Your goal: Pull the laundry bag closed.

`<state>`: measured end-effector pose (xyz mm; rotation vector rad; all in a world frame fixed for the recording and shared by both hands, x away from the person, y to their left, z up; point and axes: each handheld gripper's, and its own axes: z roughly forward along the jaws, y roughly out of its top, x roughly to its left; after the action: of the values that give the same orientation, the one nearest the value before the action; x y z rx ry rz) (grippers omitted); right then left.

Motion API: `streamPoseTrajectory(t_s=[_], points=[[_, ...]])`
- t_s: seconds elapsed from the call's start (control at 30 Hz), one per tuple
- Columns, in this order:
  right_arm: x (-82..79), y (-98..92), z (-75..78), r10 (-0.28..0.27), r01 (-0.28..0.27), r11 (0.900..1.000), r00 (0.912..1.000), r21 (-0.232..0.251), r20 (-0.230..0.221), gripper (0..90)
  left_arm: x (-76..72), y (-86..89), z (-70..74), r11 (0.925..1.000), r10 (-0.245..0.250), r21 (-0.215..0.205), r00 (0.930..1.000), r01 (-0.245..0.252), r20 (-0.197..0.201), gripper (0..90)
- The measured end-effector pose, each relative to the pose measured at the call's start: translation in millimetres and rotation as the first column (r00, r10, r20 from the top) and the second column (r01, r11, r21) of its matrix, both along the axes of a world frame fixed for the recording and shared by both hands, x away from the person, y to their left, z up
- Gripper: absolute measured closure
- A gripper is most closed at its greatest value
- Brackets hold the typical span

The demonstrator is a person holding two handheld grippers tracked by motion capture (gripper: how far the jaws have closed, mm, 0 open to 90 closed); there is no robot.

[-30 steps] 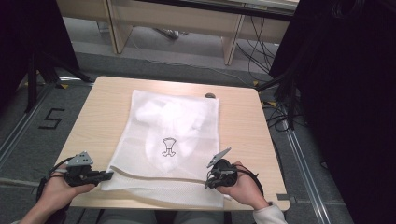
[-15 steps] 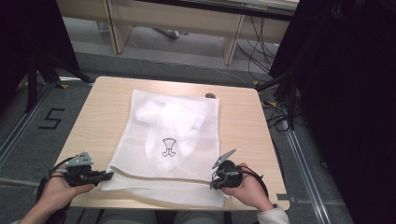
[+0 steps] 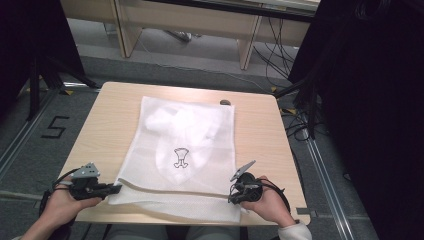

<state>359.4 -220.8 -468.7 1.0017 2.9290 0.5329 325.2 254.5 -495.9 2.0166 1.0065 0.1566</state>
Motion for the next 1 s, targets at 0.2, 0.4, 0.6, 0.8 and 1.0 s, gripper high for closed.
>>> streamPoseTrajectory(t_s=[0.2, 0.4, 0.6, 0.8, 1.0], points=[[1.2, -0.8, -1.4, 0.016, -0.016, 1.000, 0.9998, -0.001, 0.007, 81.9, 0.0, -0.1, -1.7, 1.0000, 0.002, 0.000, 1.0000, -0.002, 0.007, 85.3], [-1.2, 0.4, -2.6, -0.009, 0.009, 1.000, 0.9998, 0.012, -0.016, 81.4, 0.4, 0.9, -2.1, 0.9994, -0.010, 0.035, 0.9999, 0.010, -0.011, 83.6], [-1.0, -3.4, -3.4, -0.001, 0.001, 1.000, 0.9999, 0.027, 0.012, 79.3, 0.5, -1.1, -4.3, 0.9996, -0.007, 0.026, 0.9997, 0.008, -0.022, 81.2], [-0.5, -6.4, -2.4, -0.022, 0.019, 0.997, 0.9991, 0.077, 0.036, 73.1, 1.9, 1.2, -5.7, 0.9956, -0.038, 0.086, 0.9992, 0.039, -0.014, 74.6], [1.9, -8.5, 0.3, -0.071, 0.057, 0.988, 0.9930, 0.147, 0.094, 61.9, 2.6, 2.1, -6.6, 0.9922, -0.038, 0.118, 0.9991, 0.040, -0.020, 59.6]])
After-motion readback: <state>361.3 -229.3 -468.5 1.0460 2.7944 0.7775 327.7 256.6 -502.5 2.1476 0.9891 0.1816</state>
